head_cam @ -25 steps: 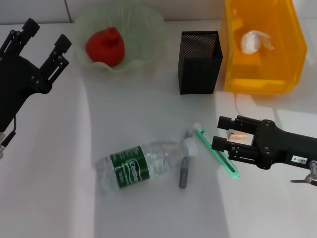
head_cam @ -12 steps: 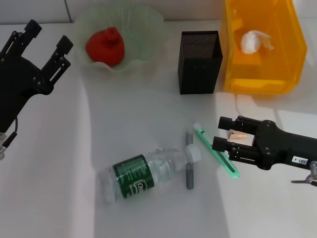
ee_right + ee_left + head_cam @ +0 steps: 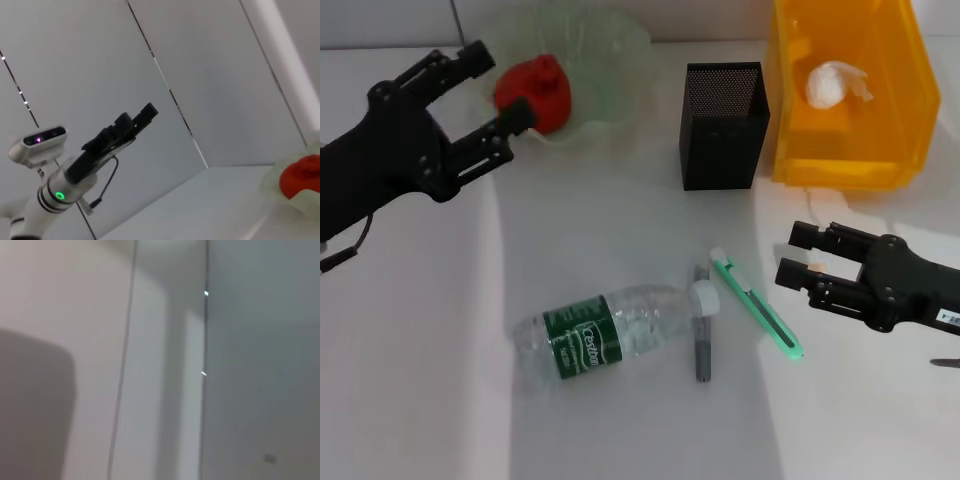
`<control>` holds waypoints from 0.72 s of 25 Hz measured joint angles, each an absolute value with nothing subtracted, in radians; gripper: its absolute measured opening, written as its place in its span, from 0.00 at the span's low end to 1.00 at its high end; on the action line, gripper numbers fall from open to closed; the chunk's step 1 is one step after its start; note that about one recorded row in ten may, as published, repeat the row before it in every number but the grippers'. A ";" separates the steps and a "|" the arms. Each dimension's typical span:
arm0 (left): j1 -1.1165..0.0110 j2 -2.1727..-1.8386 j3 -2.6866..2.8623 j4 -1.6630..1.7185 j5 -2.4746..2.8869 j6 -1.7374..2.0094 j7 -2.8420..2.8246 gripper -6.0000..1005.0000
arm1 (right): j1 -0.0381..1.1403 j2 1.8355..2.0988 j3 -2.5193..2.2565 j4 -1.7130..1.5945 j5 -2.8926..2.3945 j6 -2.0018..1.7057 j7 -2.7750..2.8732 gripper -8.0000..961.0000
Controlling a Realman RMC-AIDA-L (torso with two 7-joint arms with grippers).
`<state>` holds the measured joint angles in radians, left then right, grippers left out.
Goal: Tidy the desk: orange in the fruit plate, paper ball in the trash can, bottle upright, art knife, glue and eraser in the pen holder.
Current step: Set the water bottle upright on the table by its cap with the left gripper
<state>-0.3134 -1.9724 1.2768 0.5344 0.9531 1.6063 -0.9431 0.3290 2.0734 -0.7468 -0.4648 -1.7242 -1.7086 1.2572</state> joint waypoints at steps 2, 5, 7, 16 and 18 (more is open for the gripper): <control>-0.305 -1.960 1.263 0.705 1.101 1.558 -1.119 0.73 | 0.318 2.072 -0.731 -0.465 -1.724 -1.714 1.256 0.73; -0.306 -1.978 1.214 0.995 1.369 1.516 -1.387 0.73 | 0.303 2.070 -0.713 -0.467 -1.724 -1.719 1.256 0.73; -0.317 -2.008 1.183 1.173 1.533 1.510 -1.544 0.73 | 0.294 2.068 -0.702 -0.468 -1.724 -1.723 1.253 0.73; -0.604 -2.073 1.365 1.591 2.268 1.602 -2.292 0.72 | 0.221 2.041 -0.630 -0.473 -1.733 -1.755 1.248 0.73; -0.625 -2.074 1.385 1.582 2.297 1.614 -2.314 0.72 | 0.213 2.037 -0.619 -0.473 -1.733 -1.759 1.246 0.73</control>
